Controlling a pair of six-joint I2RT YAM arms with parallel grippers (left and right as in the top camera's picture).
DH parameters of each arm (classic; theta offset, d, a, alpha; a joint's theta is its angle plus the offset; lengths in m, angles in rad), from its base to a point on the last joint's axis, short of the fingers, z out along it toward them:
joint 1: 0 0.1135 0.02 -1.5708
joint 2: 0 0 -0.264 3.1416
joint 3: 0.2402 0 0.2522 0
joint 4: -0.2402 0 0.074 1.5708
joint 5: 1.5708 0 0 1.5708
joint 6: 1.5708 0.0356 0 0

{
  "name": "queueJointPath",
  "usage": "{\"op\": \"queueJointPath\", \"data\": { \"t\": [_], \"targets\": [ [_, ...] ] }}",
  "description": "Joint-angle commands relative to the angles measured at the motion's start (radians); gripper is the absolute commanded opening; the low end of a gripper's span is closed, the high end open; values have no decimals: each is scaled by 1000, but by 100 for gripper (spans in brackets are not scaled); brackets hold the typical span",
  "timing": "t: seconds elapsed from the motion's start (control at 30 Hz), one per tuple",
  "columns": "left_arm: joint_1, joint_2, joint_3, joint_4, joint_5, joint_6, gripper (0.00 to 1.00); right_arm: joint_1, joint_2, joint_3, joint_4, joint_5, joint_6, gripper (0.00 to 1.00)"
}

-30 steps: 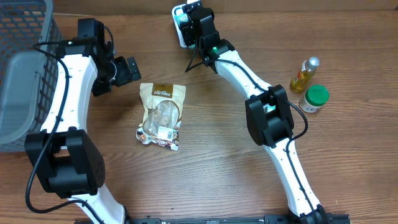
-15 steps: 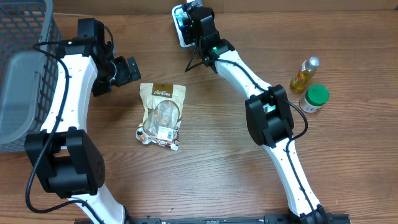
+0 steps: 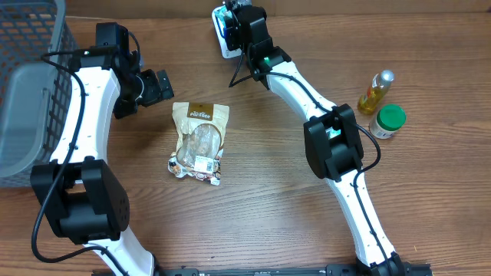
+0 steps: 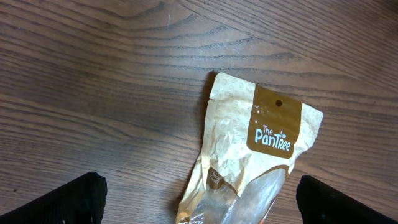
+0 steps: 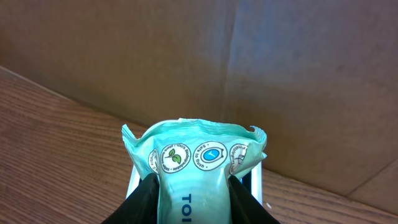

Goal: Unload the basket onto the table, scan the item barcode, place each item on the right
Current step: 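Hold the wipes pack barcode in front of the scanner, right gripper, then carry the wipes pack away from the scanner down toward the table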

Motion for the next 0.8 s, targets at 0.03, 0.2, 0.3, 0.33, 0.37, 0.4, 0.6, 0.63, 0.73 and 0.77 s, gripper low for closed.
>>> {"op": "queueJointPath", "data": {
  "t": [0.03,0.2,0.3,0.33,0.37,0.4,0.6,0.63,0.73,0.77],
  "targets": [
    [-3,-13,10,-2,1,22,100,-7,-13,14,-3,-1,3,29],
    [-3,-13,10,-2,1,22,100,-7,-13,7,-6,-1,3,29],
    [-3,-13,10,-2,1,22,100,-7,-31,19,-38,-1,3,33],
    [-3,-13,10,-2,1,23,100,-7,-49,24,-58,-1,8,35],
    [-3,-13,10,-2,1,22,100,-8,-76,26,-81,-1,27,35],
    [-3,-13,10,-2,1,22,99,-9,-104,26,-102,-9,37,35],
    [-3,-13,10,-2,1,22,100,-21,-346,26,-332,-91,61,30],
    [-3,-13,10,-2,1,22,100,-24,-394,26,-391,-91,62,30],
    [-3,-13,10,-2,1,22,100,-35,-513,26,-584,-92,73,27],
    [-3,-13,10,-2,1,22,100,-42,-550,26,-665,-92,76,27]
  ]
}}
